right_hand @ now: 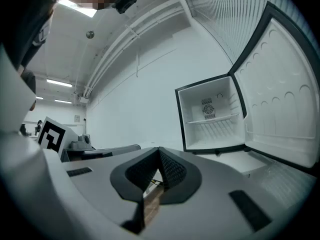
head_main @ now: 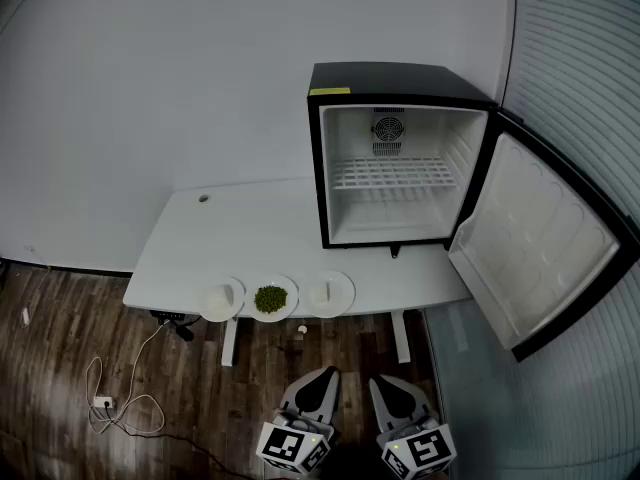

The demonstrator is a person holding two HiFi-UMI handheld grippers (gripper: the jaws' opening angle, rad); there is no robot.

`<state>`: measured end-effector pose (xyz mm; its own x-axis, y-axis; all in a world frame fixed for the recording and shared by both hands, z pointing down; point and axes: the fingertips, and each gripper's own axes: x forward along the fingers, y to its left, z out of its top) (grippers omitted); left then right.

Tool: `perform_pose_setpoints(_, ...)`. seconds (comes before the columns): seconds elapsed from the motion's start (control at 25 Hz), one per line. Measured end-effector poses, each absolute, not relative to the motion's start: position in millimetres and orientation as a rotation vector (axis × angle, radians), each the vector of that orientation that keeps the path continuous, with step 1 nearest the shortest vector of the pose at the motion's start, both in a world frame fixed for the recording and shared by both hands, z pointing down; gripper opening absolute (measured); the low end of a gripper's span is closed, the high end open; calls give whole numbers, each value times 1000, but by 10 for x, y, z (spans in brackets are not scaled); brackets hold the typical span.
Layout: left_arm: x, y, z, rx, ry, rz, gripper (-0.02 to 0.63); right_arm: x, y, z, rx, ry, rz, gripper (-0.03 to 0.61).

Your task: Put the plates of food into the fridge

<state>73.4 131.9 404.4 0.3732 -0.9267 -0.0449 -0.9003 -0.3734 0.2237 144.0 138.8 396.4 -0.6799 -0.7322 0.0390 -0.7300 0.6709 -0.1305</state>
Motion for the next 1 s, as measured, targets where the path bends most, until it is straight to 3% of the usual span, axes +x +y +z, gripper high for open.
perform_pose_setpoints(1.0,642,1343,4229,2426,-1690,-243,8,1384,1296,4259,-1245,2893,-319,5)
